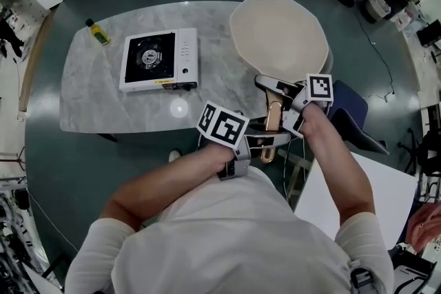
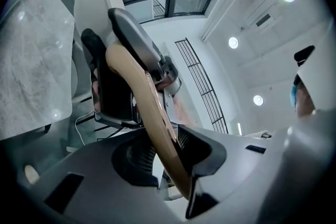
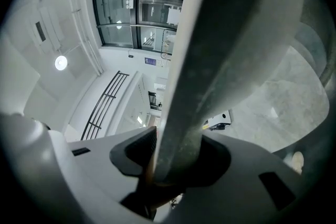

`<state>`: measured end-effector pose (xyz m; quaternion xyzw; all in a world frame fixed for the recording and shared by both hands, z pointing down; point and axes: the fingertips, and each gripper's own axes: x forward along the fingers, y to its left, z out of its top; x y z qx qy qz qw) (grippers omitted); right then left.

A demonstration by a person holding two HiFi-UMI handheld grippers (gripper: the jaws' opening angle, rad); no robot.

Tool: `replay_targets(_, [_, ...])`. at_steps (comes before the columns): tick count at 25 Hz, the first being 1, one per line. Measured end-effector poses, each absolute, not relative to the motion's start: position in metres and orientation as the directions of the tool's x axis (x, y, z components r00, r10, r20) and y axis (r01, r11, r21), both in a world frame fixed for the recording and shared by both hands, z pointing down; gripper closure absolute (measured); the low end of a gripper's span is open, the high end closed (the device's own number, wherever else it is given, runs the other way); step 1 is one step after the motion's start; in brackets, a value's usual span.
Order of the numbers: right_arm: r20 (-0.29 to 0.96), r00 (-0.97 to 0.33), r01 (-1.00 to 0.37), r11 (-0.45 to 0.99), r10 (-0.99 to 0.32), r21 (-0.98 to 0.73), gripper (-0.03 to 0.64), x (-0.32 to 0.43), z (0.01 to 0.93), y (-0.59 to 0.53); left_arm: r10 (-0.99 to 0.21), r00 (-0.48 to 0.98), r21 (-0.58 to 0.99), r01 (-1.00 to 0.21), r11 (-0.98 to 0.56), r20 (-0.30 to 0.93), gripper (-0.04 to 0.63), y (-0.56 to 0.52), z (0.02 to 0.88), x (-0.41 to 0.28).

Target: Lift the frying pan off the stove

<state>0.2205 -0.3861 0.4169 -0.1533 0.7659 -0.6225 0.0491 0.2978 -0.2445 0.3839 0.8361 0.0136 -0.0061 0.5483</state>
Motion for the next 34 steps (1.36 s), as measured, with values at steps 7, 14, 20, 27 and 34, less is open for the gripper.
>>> replay_targets(7, [0.110, -0.957, -0.161, 0.177, -0.268, -0.971, 0.448, 0.230, 0.421, -0.381, -0.007, 1.000, 0.918, 0.012, -0.396, -0.016, 0.465, -0.242, 0.389, 0.313])
replay_targets(14, [0.095, -0.967, -0.140, 0.186, -0.235, -0.972, 0.448, 0.225, 0.421, -0.380, -0.034, 0.999, 0.917, -0.010, -0.399, -0.004, 0.465, -0.244, 0.391, 0.313])
replay_targets(20, [0.093, -0.971, -0.135, 0.182, -0.220, -0.974, 0.448, 0.221, 0.424, -0.381, -0.050, 0.999, 0.918, -0.024, -0.396, 0.004, 0.465, -0.247, 0.394, 0.311])
replay_targets(27, [0.098, -0.973, -0.139, 0.190, -0.210, -0.972, 0.448, 0.219, 0.423, -0.383, -0.061, 0.998, 0.917, -0.031, -0.398, 0.007, 0.465, -0.249, 0.393, 0.310])
replay_targets(34, [0.087, -0.974, -0.127, 0.184, -0.207, -0.975, 0.448, 0.219, 0.424, -0.384, -0.063, 0.998, 0.915, -0.035, -0.402, 0.011, 0.465, -0.251, 0.395, 0.310])
